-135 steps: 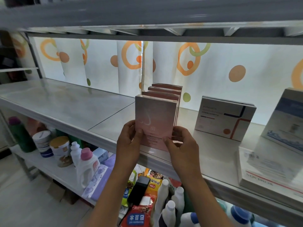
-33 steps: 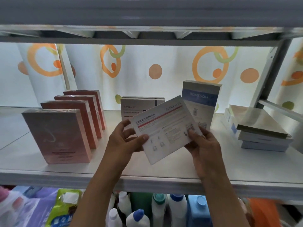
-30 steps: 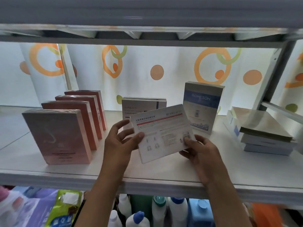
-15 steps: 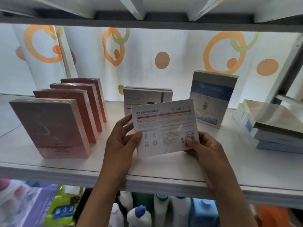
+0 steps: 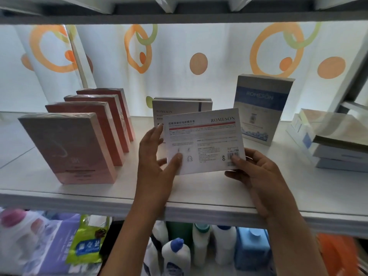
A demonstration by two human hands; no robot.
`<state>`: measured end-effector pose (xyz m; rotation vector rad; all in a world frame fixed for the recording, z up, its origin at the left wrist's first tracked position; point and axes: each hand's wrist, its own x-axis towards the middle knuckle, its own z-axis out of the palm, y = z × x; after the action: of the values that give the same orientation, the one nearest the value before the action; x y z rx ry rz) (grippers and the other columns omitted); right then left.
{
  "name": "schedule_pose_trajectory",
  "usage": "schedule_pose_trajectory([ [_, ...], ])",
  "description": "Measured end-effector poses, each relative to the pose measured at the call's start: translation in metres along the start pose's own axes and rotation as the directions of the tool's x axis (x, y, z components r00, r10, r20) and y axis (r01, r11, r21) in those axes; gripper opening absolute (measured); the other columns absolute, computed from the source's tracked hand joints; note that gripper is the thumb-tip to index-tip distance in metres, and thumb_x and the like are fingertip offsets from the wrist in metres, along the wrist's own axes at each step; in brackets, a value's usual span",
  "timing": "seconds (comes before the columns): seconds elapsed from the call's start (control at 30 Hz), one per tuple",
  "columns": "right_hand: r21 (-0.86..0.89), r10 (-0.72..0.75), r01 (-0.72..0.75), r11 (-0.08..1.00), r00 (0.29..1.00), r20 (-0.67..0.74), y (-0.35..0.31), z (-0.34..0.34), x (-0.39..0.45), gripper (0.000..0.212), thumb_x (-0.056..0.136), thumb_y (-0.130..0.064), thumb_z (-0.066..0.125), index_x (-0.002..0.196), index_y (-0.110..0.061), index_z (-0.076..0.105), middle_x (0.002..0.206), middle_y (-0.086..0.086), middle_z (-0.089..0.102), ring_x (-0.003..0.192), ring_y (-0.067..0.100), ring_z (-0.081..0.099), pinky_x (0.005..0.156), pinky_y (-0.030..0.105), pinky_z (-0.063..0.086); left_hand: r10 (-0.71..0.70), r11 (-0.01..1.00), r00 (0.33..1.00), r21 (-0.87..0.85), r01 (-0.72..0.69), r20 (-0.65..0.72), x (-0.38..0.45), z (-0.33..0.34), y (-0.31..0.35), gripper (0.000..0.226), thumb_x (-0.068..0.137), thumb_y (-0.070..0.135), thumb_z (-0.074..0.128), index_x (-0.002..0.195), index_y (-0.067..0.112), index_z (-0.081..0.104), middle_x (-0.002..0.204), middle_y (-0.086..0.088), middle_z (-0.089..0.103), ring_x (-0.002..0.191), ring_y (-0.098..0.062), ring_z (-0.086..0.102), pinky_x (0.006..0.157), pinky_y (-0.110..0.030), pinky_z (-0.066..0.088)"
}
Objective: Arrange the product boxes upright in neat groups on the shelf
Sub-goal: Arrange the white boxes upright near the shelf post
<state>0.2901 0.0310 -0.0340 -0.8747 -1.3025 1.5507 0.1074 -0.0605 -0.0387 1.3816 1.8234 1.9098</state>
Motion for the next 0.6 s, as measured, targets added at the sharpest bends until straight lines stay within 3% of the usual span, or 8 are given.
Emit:
schedule_pose_trajectory([
  [0.1, 0.047, -0.004, 0.004, 0.999, 1.0, 0.016, -0.002, 0.0, -0.002, 0.031, 0.087, -0.017, 0.065, 0.117, -0.014, 0.058, 0.104, 0.009, 0.072, 0.091, 0.023, 0.072, 0.076, 0.032, 0.059, 0.164, 0.976, 0.986, 0.148, -0.158, -0.027, -0.005, 0.007, 0.001, 0.054, 0.085, 0.014, 0.07, 0.13, 0.037, 0.048, 0.14, 0.017, 0.035, 0.126, 0.004, 0.036, 0.094, -0.004, 0.039],
  [0.2, 0.133, -0.028, 0.017, 0.991, 0.997, 0.078, -0.007, 0.001, -0.006, 0.037, 0.082, -0.02, 0.064, 0.118, -0.016, 0.056, 0.106, 0.01, 0.071, 0.096, 0.026, 0.07, 0.072, 0.03, 0.058, 0.132, 0.983, 0.987, 0.116, -0.142, 0.09, -0.008, 0.014, 0.012, 0.043, 0.087, 0.038, 0.064, 0.126, 0.044, 0.048, 0.148, 0.018, 0.027, 0.135, -0.001, 0.027, 0.106, -0.027, 0.041],
  [0.27, 0.196, -0.076, 0.047, 0.979, 0.987, 0.141, -0.011, 0.001, -0.01, 0.038, 0.081, -0.022, 0.062, 0.119, -0.02, 0.057, 0.106, 0.006, 0.071, 0.099, 0.028, 0.068, 0.075, 0.033, 0.058, 0.129, 0.982, 0.98, 0.121, -0.148, 0.153, -0.006, 0.016, 0.023, 0.048, 0.086, 0.056, 0.054, 0.132, 0.049, 0.04, 0.151, 0.025, 0.019, 0.14, -0.001, 0.02, 0.111, -0.042, 0.038],
  [0.4, 0.264, -0.21, 0.142, 0.954, 0.946, 0.247, -0.02, 0.003, -0.023, 0.04, 0.088, -0.018, 0.063, 0.127, -0.026, 0.058, 0.118, 0.005, 0.066, 0.109, 0.027, 0.064, 0.087, 0.036, 0.056, 0.129, 0.985, 0.965, 0.087, -0.152, 0.227, 0.0, 0.015, 0.047, 0.067, 0.077, 0.076, 0.041, 0.14, 0.056, 0.027, 0.153, 0.033, 0.01, 0.146, -0.003, 0.008, 0.116, -0.051, 0.026],
  [0.47, 0.302, -0.27, 0.171, 0.938, 0.906, 0.325, -0.025, 0.007, -0.03, 0.045, 0.083, -0.024, 0.069, 0.127, -0.028, 0.06, 0.128, 0.007, 0.062, 0.117, 0.028, 0.061, 0.093, 0.041, 0.054, 0.086, 0.996, 0.944, -0.001, -0.09, 0.319, -0.001, 0.014, 0.061, 0.07, 0.075, 0.081, 0.04, 0.139, 0.059, 0.024, 0.15, 0.039, 0.012, 0.143, 0.003, 0.015, 0.115, -0.042, 0.03],
  [0.5, 0.301, -0.298, 0.189, 0.935, 0.88, 0.371, -0.027, 0.01, -0.033, 0.052, 0.078, -0.029, 0.077, 0.127, -0.029, 0.061, 0.133, 0.006, 0.06, 0.121, 0.028, 0.059, 0.095, 0.044, 0.052, 0.069, 0.996, 0.926, -0.078, -0.042, 0.372, -0.002, 0.014, 0.068, 0.07, 0.075, 0.081, 0.041, 0.14, 0.059, 0.024, 0.147, 0.042, 0.016, 0.135, 0.013, 0.024, 0.11, -0.026, 0.036],
  [0.53, 0.293, -0.319, 0.209, 0.933, 0.856, 0.406, -0.029, 0.014, -0.036, 0.058, 0.073, -0.033, 0.083, 0.126, -0.029, 0.063, 0.135, 0.004, 0.059, 0.124, 0.028, 0.057, 0.097, 0.045, 0.051, 0.058, 0.987, 0.908, -0.158, 0.009, 0.416, -0.003, 0.013, 0.074, 0.07, 0.076, 0.078, 0.044, 0.14, 0.057, 0.024, 0.142, 0.043, 0.022, 0.122, 0.023, 0.033, 0.097, -0.009, 0.04],
  [0.6, 0.237, -0.36, 0.283, 0.929, 0.838, 0.409, -0.031, 0.022, -0.041, 0.058, 0.067, -0.041, 0.084, 0.121, -0.035, 0.067, 0.134, -0.003, 0.061, 0.126, 0.022, 0.056, 0.1, 0.045, 0.049, 0.056, 0.972, 0.886, -0.229, 0.058, 0.461, -0.002, 0.011, 0.084, 0.062, 0.077, 0.069, 0.046, 0.135, 0.056, 0.031, 0.131, 0.041, 0.036, 0.104, 0.024, 0.046, 0.074, 0.002, 0.043],
])
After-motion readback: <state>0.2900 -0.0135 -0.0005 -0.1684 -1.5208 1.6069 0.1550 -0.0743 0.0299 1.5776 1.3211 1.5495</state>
